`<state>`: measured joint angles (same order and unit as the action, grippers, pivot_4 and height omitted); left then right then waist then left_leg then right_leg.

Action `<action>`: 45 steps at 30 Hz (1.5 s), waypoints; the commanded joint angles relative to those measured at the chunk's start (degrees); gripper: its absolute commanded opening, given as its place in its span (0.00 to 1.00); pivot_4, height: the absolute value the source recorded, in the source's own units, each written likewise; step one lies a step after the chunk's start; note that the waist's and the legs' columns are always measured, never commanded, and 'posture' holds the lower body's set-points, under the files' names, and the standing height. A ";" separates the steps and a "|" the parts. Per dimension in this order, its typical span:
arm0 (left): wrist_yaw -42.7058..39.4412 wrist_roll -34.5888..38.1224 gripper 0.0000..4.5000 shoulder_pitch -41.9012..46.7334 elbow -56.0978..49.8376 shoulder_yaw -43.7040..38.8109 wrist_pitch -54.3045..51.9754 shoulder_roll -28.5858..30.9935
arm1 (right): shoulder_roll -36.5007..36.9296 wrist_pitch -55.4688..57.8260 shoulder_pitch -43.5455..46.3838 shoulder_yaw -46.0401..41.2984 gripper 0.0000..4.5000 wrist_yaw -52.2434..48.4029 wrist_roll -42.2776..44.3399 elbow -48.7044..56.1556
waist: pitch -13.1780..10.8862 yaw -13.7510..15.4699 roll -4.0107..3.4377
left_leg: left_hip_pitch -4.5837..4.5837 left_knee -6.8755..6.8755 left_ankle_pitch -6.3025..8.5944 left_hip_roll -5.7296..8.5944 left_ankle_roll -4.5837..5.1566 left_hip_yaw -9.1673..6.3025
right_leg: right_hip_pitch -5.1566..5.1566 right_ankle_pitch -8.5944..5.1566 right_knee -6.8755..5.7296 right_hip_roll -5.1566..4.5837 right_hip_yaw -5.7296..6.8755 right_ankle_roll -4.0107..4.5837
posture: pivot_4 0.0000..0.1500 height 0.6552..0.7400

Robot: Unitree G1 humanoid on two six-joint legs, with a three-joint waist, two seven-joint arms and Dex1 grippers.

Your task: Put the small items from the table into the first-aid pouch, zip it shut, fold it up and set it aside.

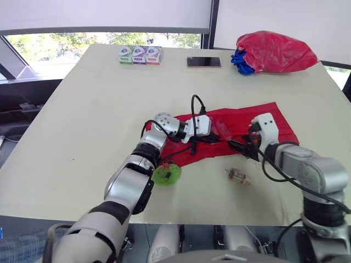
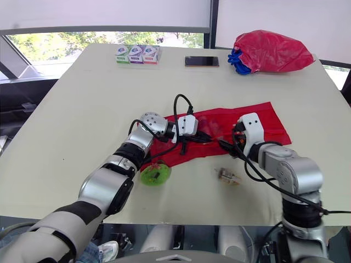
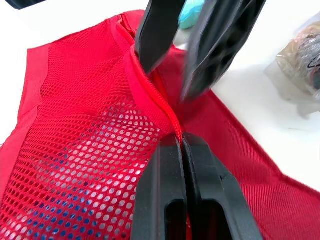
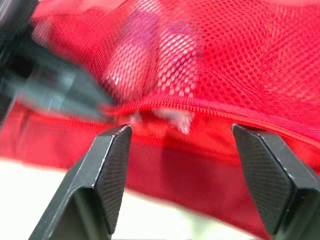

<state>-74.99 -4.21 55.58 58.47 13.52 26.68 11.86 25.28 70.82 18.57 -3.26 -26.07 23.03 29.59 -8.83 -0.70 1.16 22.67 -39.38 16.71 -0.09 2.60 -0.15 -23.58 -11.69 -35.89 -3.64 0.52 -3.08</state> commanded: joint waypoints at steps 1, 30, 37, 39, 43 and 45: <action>-0.73 1.59 0.00 2.14 0.86 -1.29 0.83 0.00 | 3.87 -12.43 -2.56 3.25 0.63 -5.07 -1.26 1.89 | 0.00 -0.04 0.00 | -0.01 0.00 0.00 0.00 0.00 0.00 | 0.00 0.00 0.00 0.00 0.00 0.00 | 1.00 1.00; -4.85 2.74 0.00 0.94 -0.24 -1.70 0.91 0.53 | -1.21 -50.09 -4.75 11.58 0.00 -7.21 -13.01 -15.75 | -0.02 0.15 0.01 | 0.05 -0.02 0.00 0.00 0.00 0.06 | -0.01 0.00 0.06 0.00 -0.01 0.00 | 1.00 1.00; -4.94 2.87 0.00 0.87 -0.26 -2.05 1.68 1.99 | 4.56 -53.43 -18.90 -2.86 0.00 -14.71 -1.19 -1.72 | -0.02 0.23 0.03 | 0.00 -0.02 0.00 -0.04 0.00 0.02 | 0.01 0.00 0.01 0.03 0.00 0.00 | 1.00 1.00; -4.81 2.76 0.00 0.95 0.17 -2.17 2.05 2.51 | 6.87 -55.49 -23.87 -10.30 0.00 -19.18 3.71 -0.49 | -0.03 0.32 0.03 | -0.01 -0.02 0.00 -0.04 0.00 0.02 | 0.02 0.00 0.02 0.04 -0.01 0.00 | 1.00 1.00; -4.52 2.52 0.00 1.43 1.27 -2.29 2.65 3.17 | 13.37 -54.89 -31.41 -22.10 0.17 -28.91 12.25 -0.85 | -0.04 0.50 0.06 | -0.03 -0.04 0.00 -0.03 0.00 0.10 | 0.05 0.00 0.04 0.00 -0.08 -0.01 | 1.00 1.00; -4.75 2.68 0.00 1.69 1.78 -2.43 2.76 3.46 | 16.14 -53.42 -33.87 -27.63 0.37 -33.35 17.57 -1.06 | -0.05 0.45 0.05 | -0.07 -0.04 0.00 -0.05 0.00 0.11 | 0.06 0.00 0.04 0.02 -0.09 -0.01 | 1.00 1.00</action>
<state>-79.73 -2.09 56.03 60.24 11.79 28.42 15.00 39.76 17.28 -14.65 -25.68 -55.42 35.25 26.83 -8.87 -0.24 1.21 22.59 -39.43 16.71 -0.15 2.60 -0.04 -23.51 -11.70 -35.87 -3.60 0.43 -3.08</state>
